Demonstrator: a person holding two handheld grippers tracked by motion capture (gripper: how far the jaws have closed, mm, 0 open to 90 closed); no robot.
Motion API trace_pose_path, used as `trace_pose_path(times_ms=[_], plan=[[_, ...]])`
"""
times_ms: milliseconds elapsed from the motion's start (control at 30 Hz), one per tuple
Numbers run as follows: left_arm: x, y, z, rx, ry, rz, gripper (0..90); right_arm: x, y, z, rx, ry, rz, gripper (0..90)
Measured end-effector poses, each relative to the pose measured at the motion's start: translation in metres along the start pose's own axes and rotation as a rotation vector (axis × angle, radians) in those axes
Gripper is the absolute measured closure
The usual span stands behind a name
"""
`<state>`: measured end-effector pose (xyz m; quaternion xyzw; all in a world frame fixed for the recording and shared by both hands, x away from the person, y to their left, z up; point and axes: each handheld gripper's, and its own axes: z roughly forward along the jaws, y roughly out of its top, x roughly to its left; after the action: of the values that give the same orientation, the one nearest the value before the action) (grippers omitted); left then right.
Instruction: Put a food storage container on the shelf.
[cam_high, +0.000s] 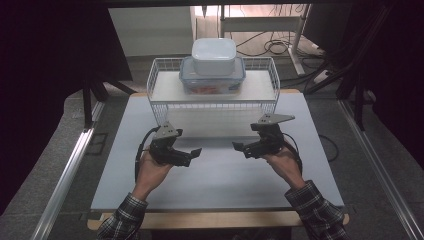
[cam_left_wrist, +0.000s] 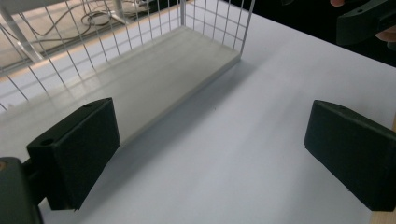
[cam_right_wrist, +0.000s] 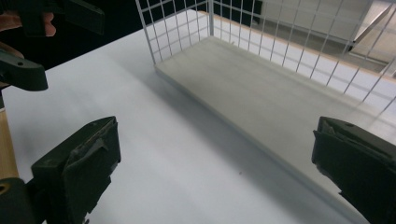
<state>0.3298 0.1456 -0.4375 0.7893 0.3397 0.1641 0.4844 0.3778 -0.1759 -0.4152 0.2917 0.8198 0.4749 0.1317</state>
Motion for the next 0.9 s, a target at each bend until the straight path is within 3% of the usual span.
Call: trace_pose_path(times_ms=[167,367,900], plan=[[-0.002,-0.01,0.002,-0.004,0.003,-0.014,2.9,-0.002,-0.016,0.0,0.018,-0.012,0.015,1.0],[-0.004,-0.021,0.001,0.015,0.014,-0.006,2.9,0.0,-0.025,-0.007,0.018,-0.027,0.019,1.0],[-0.008,-0.052,-0.004,0.046,0.032,-0.036,2.7,0.002,-0.054,-0.019,0.046,-0.041,0.043,1.0]])
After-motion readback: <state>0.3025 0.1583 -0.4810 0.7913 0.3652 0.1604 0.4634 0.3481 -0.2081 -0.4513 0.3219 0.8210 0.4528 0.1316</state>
